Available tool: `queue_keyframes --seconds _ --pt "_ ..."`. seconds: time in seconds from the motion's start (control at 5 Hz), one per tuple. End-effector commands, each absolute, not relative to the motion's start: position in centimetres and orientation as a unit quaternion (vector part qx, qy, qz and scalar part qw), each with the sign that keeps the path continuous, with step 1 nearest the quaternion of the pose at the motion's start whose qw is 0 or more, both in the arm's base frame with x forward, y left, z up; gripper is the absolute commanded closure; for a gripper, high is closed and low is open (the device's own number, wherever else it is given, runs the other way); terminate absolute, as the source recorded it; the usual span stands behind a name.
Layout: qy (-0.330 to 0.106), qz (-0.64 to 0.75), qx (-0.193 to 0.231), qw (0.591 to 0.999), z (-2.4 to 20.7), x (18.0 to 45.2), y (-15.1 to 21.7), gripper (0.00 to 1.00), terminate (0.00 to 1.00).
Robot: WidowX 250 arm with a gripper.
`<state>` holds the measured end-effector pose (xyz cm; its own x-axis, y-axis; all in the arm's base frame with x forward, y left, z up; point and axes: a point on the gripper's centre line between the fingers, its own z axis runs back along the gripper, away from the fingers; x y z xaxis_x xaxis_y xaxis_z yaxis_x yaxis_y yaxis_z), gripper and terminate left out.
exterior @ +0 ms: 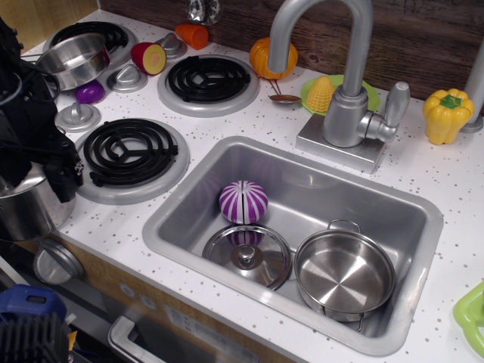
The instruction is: Put pot on stove which is near stove
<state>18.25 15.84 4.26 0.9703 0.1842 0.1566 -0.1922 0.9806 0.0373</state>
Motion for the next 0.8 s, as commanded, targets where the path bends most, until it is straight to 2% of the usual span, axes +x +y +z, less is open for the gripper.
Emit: queue_keyframes --seconds 0.0,0.2,0.4,0.6 --pt "-0.1 0.09 0.031 0.99 3.4 18.4 16.4 0.0 0.0" --pt "-0.104 0.101 0.02 0.989 2.2 18.0 16.2 0.0 0.0" --pt "-0.1 0.096 0.022 0.99 2.6 17.9 16.1 1.0 0.0" --pt "-0.102 0.091 0.03 0.99 3.2 18.0 16.0 1.0 0.0"
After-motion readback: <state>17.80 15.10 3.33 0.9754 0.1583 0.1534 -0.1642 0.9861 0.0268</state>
